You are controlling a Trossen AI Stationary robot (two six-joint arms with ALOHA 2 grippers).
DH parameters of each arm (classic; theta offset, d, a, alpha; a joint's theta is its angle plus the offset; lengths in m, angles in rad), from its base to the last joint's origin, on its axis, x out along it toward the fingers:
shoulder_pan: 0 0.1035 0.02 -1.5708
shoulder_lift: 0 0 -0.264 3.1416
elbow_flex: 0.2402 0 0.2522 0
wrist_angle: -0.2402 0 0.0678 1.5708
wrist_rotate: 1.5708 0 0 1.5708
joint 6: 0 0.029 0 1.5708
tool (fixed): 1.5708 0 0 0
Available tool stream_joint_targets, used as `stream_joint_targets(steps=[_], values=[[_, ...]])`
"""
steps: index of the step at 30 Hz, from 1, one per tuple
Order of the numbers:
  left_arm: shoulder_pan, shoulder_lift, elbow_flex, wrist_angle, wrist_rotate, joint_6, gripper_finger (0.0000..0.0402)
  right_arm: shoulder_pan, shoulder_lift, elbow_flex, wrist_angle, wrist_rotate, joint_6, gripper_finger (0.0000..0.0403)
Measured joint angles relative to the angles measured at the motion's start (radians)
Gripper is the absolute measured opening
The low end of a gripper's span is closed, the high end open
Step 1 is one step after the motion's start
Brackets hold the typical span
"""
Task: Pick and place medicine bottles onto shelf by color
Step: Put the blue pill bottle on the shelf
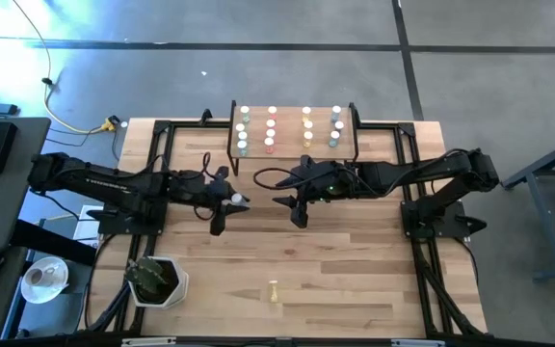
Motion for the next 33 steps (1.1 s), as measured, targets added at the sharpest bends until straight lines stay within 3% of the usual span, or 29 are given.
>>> stream_joint_targets(steps=[5,12,24,33], values=[[-0.023,0.068,0.097,-0.084,-0.043,0.026,0.0092,-0.005,0.0,0.0,0.093,-0.002,-0.062,0.0184],[-0.026,0.187,0.18,-0.166,-0.074,0.062,0.0092,-0.069,0.0,0.0,0.149,-0.136,-0.08,0.0184],[-0.028,0.323,0.191,-0.15,-0.08,0.051,0.0092,-0.08,0.093,0.0,0.113,-0.18,-0.206,0.0184],[-0.03,0.329,0.19,-0.149,-0.08,0.05,0.0092,-0.057,0.21,0.0,0.188,-0.197,-0.205,0.0184]])
